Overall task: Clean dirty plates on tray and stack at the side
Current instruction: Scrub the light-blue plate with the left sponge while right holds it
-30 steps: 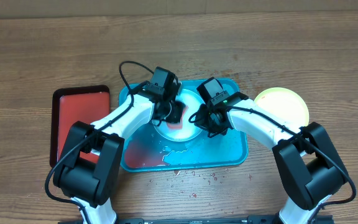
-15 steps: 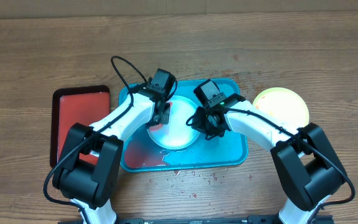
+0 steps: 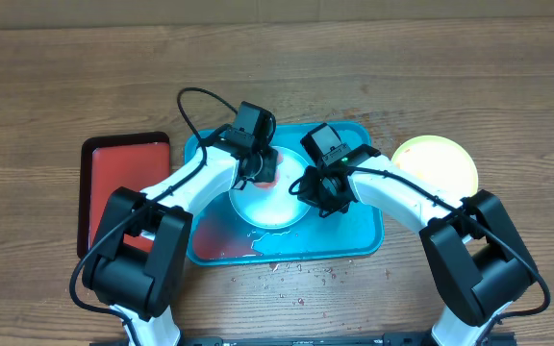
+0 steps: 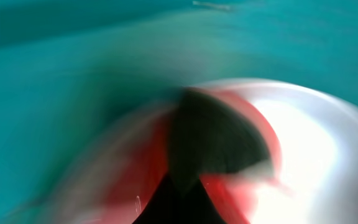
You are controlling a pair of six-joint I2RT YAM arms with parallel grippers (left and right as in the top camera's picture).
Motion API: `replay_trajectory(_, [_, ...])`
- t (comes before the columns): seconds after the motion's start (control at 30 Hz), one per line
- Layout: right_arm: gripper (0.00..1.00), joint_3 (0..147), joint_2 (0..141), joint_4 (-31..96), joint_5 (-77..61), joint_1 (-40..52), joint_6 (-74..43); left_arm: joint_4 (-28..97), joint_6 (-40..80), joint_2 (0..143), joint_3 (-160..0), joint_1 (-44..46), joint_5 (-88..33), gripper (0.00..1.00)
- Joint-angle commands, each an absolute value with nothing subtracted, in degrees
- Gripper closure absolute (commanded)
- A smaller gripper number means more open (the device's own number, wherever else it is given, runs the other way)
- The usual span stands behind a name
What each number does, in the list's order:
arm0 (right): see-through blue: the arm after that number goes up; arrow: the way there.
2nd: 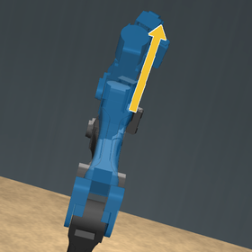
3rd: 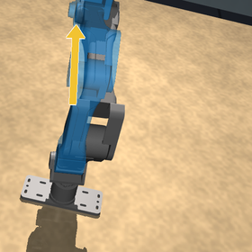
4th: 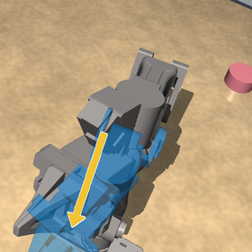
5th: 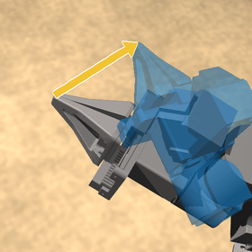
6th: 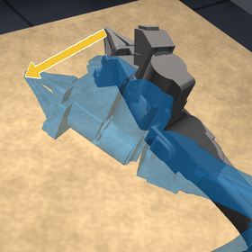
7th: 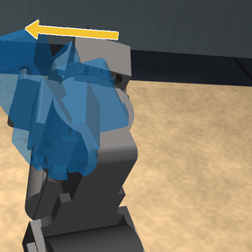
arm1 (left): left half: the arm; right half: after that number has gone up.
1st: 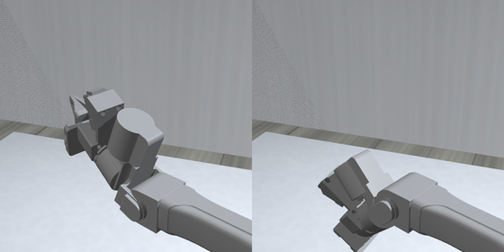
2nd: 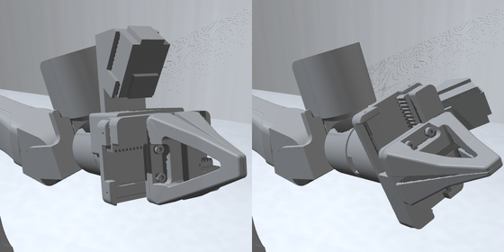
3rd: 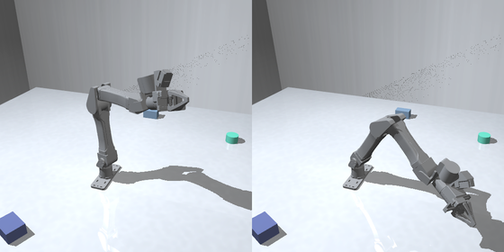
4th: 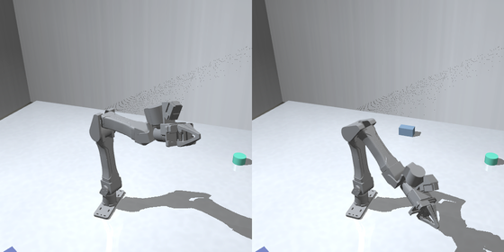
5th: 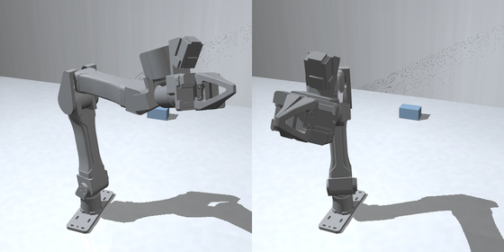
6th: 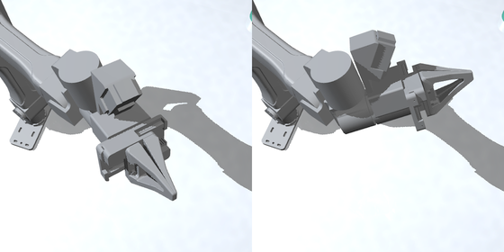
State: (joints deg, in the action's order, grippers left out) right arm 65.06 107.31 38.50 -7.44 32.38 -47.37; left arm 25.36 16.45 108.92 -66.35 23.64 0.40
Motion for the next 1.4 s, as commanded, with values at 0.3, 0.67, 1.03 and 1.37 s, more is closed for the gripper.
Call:
replay_trajectory(0.3, [0.96, 63.75, 107.50, 39.03, -5.65, 32.14, -47.99, 50.02, 14.35, 109.40, -66.19, 23.33, -10.74, 0.96])
replay_trajectory(0.67, [0.96, 63.75, 107.50, 39.35, -5.72, 32.14, -47.97, 32.03, 5.15, 109.40, -66.19, 23.27, -21.47, 0.96])
replay_trajectory(1.03, [0.96, 63.75, 107.50, 39.29, -5.65, 32.14, -47.97, 37.10, 28.12, 109.40, -66.19, 23.11, 24.45, 0.96])
replay_trajectory(1.37, [0.96, 63.75, 107.50, 38.37, -7.33, 32.12, -45.12, 49.87, 3.92, 109.38, -66.35, 23.24, -29.89, 0.96])
